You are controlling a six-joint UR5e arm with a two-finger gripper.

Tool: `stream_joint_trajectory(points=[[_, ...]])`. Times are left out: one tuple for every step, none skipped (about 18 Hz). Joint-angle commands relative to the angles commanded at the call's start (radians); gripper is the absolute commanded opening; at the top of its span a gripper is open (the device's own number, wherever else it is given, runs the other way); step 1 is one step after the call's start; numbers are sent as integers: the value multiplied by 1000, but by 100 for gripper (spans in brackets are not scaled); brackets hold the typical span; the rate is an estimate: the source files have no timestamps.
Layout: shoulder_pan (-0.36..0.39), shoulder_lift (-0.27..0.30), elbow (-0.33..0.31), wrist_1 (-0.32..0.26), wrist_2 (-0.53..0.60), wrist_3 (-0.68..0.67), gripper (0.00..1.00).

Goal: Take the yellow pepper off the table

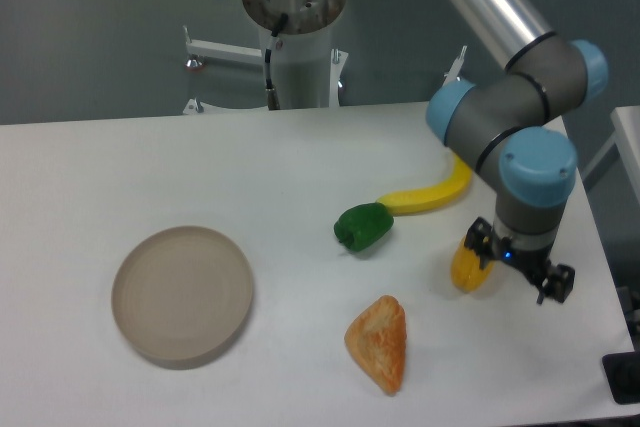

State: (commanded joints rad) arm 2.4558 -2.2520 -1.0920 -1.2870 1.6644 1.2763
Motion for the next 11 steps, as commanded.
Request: stream_joint_trajectory(points=[[6,12,-23,0,-2,2,100],[15,20,-41,1,0,0,100],[17,22,-58,2,0,0,100],[17,26,-78,8,-2,0,100],[17,28,-91,9,-5,-2,100],[17,29,-92,9,-5,-5,100],[17,29,-94,9,-5,-14,100],[17,29,-100,8,-5,-15,100],[17,34,-111,8,-9,-21,100],[19,43,-120,9,-27,-38,100],[19,45,-126,12,-55,-60,100]])
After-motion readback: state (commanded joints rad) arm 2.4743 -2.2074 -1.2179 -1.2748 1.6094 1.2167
